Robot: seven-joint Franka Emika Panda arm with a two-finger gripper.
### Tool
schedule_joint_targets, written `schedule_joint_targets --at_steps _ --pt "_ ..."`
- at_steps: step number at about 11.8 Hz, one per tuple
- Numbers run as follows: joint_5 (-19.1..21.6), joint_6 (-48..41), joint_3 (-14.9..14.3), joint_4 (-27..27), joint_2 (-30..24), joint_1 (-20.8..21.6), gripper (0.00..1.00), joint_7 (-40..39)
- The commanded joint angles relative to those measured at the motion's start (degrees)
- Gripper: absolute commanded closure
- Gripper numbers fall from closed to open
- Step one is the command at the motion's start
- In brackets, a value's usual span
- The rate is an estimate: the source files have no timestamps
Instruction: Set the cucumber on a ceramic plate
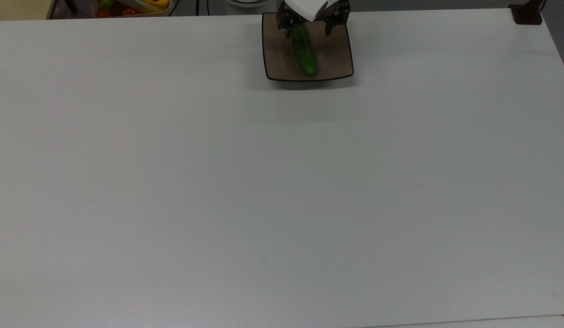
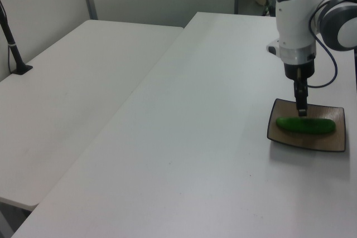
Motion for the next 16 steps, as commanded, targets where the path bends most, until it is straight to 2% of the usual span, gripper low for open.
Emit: schedule_joint_targets --at_steps 1,4,6,9,11,13,15,16 --pt "-2.01 -1.88 -0.40 8.10 -0.68 -2.77 0.00 3.44" --pt "-4.13 -1.35 -1.62 18.29 0.81 -8.13 0.00 4.15" --pt "-4.40 -3.10 -4.78 24.71 4.14 -8.67 0.00 3.71" --pt "-4.40 -13.71 -7.42 34.47 10.30 -9.02 0.00 -3.74" --pt "-3.09 -13.39 -7.35 35.11 10.23 -12.00 0.00 -4.99" --pt "-2.03 -13.04 -6.99 34.94 9.70 -13.06 0.00 -4.99" --pt "1.38 -12.43 -6.73 34.68 8.65 -14.55 0.00 -5.08" --pt "2.27 -10.16 -6.81 32.85 7.34 -14.65 0.00 -5.08"
